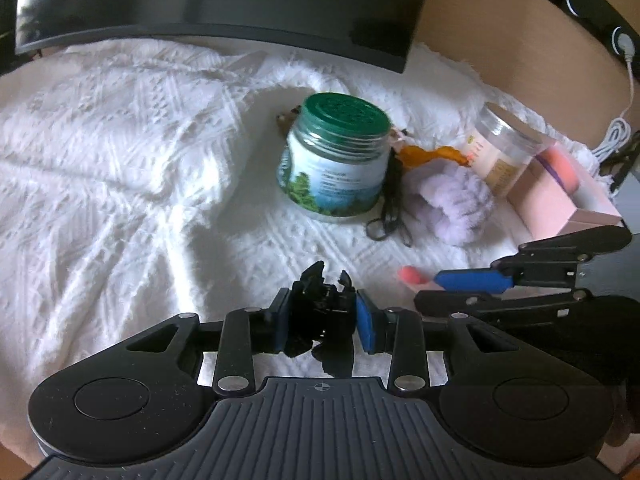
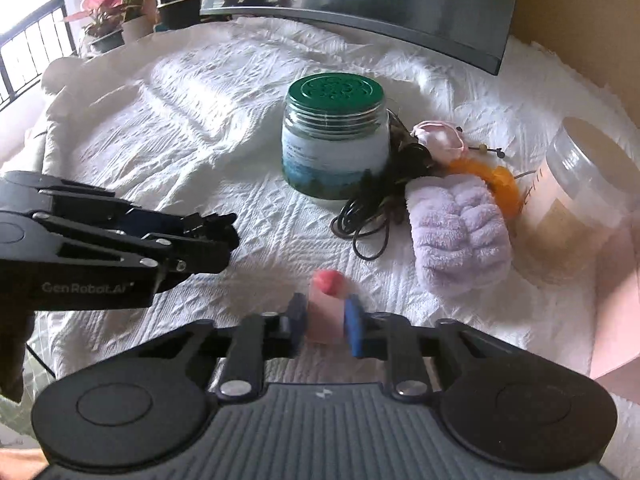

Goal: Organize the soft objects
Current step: 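Grasp the pink lipstick with the right gripper and drop it into the pink box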

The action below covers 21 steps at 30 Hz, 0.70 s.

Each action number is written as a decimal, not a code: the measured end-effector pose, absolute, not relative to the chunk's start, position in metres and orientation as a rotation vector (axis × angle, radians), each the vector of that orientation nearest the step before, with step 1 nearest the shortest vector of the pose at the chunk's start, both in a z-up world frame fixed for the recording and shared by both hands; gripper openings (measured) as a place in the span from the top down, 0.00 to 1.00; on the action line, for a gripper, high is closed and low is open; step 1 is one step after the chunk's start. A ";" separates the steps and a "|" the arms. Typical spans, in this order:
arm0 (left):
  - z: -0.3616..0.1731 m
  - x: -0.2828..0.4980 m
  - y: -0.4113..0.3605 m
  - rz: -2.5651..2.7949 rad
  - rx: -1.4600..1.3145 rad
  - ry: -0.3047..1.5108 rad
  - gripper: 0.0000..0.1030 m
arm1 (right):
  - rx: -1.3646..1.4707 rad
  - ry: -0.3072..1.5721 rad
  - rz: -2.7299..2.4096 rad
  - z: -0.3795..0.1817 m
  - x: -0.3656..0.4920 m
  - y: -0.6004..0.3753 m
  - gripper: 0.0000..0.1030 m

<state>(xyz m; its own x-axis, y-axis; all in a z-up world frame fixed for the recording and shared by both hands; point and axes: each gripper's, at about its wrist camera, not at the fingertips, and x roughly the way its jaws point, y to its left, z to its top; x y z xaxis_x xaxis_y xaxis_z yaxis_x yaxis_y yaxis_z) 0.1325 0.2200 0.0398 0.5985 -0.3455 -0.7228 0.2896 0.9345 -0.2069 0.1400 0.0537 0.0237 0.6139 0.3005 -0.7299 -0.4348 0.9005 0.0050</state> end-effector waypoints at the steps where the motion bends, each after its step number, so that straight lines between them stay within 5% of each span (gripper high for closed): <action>1: 0.040 0.133 0.218 -0.375 -0.076 0.854 0.64 | -0.184 0.801 0.430 0.026 0.138 0.052 0.81; 21: 0.050 0.095 0.028 -0.941 0.104 0.916 0.64 | -0.023 0.714 -0.023 0.091 0.027 -0.163 0.81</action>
<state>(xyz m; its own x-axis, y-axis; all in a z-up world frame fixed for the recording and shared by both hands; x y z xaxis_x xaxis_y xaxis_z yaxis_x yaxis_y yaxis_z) 0.0948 0.0281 0.0499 0.2558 -0.6503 -0.7153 0.7325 0.6133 -0.2956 0.0271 -0.1634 0.0911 0.7552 -0.0293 -0.6549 0.0136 0.9995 -0.0290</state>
